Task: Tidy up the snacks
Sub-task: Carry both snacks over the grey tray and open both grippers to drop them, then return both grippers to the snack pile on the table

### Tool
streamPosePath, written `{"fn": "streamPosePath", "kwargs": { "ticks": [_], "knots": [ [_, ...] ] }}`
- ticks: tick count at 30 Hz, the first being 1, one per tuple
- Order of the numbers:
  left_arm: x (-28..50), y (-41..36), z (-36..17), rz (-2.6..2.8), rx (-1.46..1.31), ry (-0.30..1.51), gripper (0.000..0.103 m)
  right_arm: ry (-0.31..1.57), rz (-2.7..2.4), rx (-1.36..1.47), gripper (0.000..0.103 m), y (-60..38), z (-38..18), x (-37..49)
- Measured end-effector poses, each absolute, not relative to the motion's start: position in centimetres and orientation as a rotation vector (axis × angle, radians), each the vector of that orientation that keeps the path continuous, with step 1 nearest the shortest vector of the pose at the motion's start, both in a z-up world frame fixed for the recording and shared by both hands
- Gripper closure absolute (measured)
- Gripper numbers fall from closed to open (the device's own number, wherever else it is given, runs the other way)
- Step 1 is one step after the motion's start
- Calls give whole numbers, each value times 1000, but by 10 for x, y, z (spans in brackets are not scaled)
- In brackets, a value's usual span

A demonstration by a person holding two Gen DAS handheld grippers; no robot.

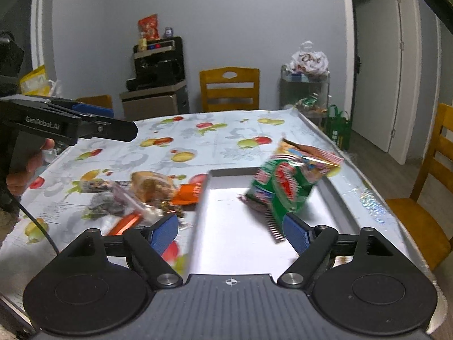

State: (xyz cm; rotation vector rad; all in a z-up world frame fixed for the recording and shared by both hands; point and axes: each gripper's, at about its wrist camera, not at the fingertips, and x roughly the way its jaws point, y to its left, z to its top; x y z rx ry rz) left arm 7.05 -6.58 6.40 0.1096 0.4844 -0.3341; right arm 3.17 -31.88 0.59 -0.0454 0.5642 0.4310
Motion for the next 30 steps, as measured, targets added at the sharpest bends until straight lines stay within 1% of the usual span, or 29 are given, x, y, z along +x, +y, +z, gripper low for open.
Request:
{"fn": "streamPosePath", "kwargs": {
  "ticks": [8,14,30],
  "knots": [
    [57,5,63,-238,70,467,4,580,477,-106,20,-269,12,24],
    [51,40,56,-205,50,466,4,589,494,-141,19,-241,12,23],
    [74,61,14,-157,48,530,3,641,474,-178,19,-188,-1,33]
  ]
}}
